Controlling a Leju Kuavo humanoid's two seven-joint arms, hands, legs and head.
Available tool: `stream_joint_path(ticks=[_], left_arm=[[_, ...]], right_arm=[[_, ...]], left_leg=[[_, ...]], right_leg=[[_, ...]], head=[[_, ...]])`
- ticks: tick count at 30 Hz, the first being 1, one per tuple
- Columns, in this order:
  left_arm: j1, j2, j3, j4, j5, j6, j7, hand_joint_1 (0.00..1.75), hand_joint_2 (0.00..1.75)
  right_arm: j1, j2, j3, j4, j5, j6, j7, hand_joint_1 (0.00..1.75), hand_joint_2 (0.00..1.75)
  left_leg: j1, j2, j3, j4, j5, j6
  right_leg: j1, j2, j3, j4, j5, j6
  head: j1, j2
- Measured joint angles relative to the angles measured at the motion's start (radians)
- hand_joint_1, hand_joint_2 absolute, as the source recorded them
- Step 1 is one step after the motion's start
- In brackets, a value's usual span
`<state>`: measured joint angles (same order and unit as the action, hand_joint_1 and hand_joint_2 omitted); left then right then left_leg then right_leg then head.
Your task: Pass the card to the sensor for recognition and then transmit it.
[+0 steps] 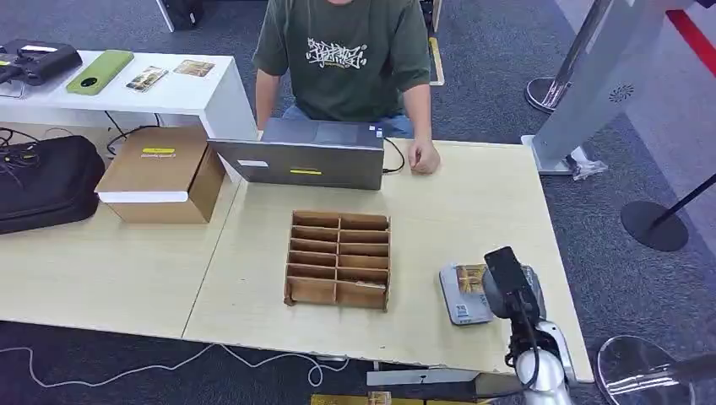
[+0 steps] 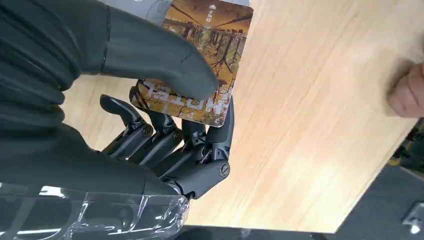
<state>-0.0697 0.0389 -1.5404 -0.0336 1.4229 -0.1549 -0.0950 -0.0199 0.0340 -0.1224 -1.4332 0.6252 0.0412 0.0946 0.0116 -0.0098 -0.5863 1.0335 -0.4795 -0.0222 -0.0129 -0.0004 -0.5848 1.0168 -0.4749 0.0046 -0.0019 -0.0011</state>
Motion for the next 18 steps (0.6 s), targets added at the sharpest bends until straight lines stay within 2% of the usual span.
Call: stream_joint_path(ticks=[2,3,10,18], left_arm=[[0.000,-0.001,0.000,0.000,-0.005,0.000,-0.001,0.00,0.00],[0.000,-0.001,0.000,0.000,-0.031,0.000,-0.001,0.00,0.00],[-0.004,0.003,0.000,0.000,-0.044,0.003,0.001,0.00,0.00],[-0.006,0.009,0.000,0.000,-0.063,0.002,0.002,0.00,0.00]], right_arm=[[-0.010,0.003,0.003,0.023,0.002,0.001,0.012,1.75,1.75],[-0.026,0.005,0.011,0.066,0.025,0.011,0.042,1.75,1.75],[-0.091,-0.005,0.013,0.170,0.105,0.034,0.080,1.75,1.75],[-0.149,-0.041,0.015,0.264,0.121,0.041,0.071,1.75,1.75]], left_leg=[[0.000,0.000,0.000,0.000,0.000,0.000],[0.000,0.000,0.000,0.000,0.000,0.000],[0.000,0.000,0.001,0.000,0.000,0.000],[0.000,0.000,0.001,0.000,0.000,0.000]], right_leg=[[0.000,0.000,0.000,0.000,0.000,0.000],[0.000,0.000,0.000,0.000,0.000,0.000],[0.000,0.001,0.000,0.000,0.000,0.000],[0.000,0.001,0.000,0.000,0.000,0.000]], head=[[0.000,0.000],[0.000,0.000],[0.000,0.000],[0.000,0.000]])
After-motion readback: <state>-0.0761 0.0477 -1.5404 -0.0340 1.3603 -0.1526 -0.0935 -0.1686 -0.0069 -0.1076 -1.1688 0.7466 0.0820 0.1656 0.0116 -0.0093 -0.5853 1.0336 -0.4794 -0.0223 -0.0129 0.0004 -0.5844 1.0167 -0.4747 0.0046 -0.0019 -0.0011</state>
